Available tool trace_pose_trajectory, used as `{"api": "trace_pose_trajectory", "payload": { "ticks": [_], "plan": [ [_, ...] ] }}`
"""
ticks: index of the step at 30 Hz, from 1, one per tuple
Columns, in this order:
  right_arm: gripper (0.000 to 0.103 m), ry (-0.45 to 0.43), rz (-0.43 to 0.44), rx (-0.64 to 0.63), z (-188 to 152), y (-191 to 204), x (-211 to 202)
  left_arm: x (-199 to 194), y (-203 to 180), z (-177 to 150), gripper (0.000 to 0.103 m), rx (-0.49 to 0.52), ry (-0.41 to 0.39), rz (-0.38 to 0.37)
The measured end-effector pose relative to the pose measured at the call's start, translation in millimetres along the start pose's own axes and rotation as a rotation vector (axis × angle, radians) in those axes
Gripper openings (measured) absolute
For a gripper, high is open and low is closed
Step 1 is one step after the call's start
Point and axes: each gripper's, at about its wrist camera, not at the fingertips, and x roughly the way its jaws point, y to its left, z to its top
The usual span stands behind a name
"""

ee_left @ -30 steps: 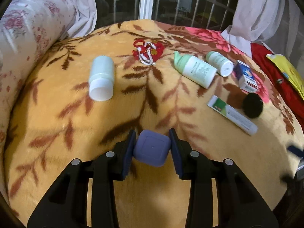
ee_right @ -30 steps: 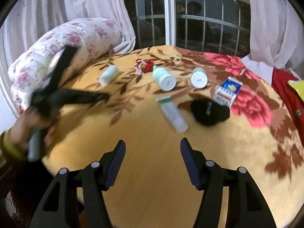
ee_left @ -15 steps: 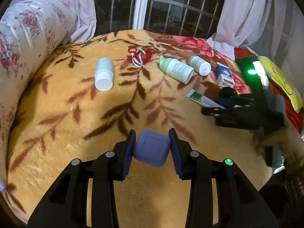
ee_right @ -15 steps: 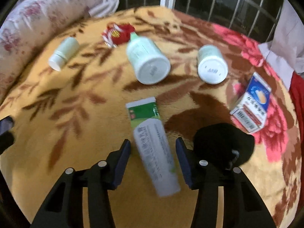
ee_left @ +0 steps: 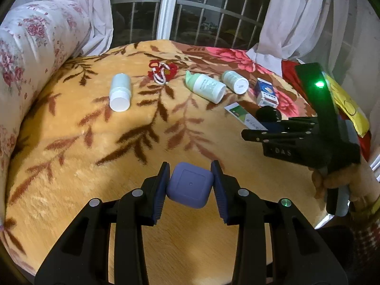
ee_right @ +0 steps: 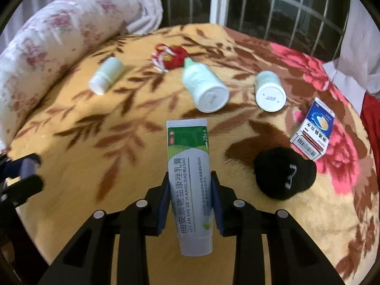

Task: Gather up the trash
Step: 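Release the cube and ointment tube into the orange bin, return tools over the bed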

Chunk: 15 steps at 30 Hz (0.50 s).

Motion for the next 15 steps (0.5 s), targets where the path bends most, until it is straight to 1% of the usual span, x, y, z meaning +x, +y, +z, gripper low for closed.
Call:
{"api": "trace_pose_trajectory", "payload": {
  "ticks": [4,9,12,15],
  "plan": [
    [0.031,-0.042,0.018,-0.021,-12.3,10.6,-29.9,-10.6,-9.3,-7.8,0.036,0.018,0.001,-0.018],
    [0.031,-0.081,0.047,-0.04,-40.2,23.6,-68.4,-28.6,-22.6,-24.0,0.036,0.053,0.008,-0.048],
    [0.031,-0.089,0.081,-0.038,-67.8,29.3,-91.1,-39.9,-29.9,-38.3,0.036,0.07,0.022,-0.073],
    [0.032,-0.072,0.11,-0.045,-93.6,36.1,-104.3,-48.2,-36.7,-54.5,0.036,0.087,0.049,-0.096]
  ]
}}
